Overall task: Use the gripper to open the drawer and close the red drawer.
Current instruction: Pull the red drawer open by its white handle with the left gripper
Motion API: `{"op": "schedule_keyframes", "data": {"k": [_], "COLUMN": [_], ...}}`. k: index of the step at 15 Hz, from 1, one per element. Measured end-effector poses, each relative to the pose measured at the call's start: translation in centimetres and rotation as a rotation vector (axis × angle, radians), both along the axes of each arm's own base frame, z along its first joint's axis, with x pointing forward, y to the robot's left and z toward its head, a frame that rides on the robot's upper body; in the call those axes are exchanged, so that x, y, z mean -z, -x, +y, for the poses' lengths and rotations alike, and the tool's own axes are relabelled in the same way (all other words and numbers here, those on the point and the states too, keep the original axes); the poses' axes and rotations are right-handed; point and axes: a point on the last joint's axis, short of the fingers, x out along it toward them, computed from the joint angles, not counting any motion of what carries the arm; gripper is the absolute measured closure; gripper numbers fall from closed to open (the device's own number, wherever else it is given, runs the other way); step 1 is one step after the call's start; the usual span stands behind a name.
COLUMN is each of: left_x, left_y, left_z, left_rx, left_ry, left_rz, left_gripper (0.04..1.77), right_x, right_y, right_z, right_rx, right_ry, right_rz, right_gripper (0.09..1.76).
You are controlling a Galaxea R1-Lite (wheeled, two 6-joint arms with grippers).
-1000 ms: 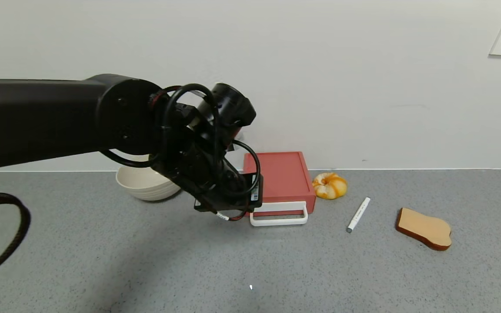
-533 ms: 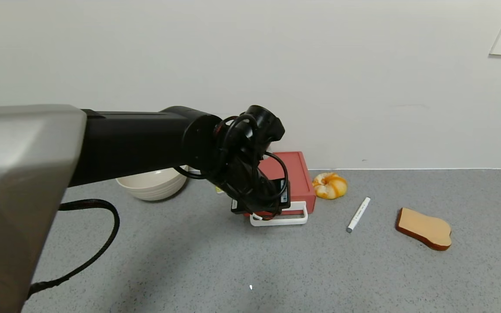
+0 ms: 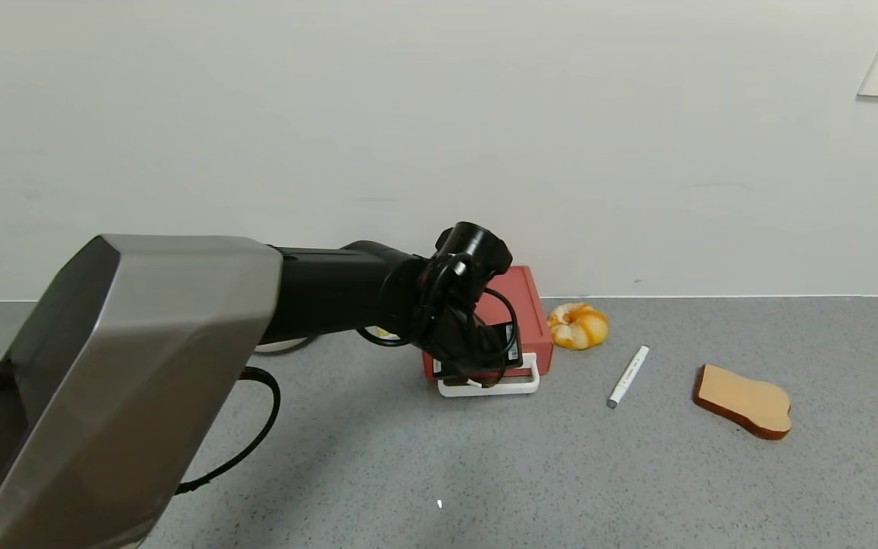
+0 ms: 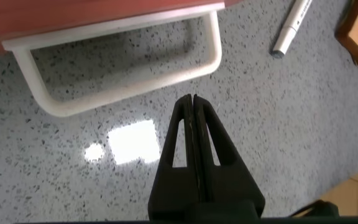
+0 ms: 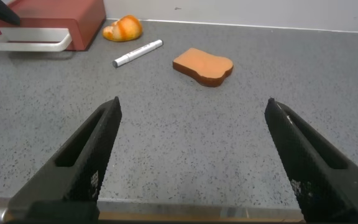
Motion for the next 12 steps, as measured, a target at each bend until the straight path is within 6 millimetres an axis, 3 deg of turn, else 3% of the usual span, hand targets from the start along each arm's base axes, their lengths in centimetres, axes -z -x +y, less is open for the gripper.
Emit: {"op": "schedule_keyframes", "data": {"k": [5, 12], "left_x": [1.9, 3.1], "left_y": [-1.1, -1.9], "left_z": [-0.6, -0.6], "left_rx": [-0.112, -0.150], "left_ry": [-0.021, -0.032], "left_rz": [-0.028, -0.023], "left_gripper": [1.70, 1.70], "right_x": [0.0, 0.0], "right_y": [0.0, 0.0], "right_z": [0.0, 0.0], "right_rx": [0.000, 0.000], "right_ry": [0.001, 0.001], "right_rz": [0.000, 0.000], "right_gripper": [0.15, 0.15]}}
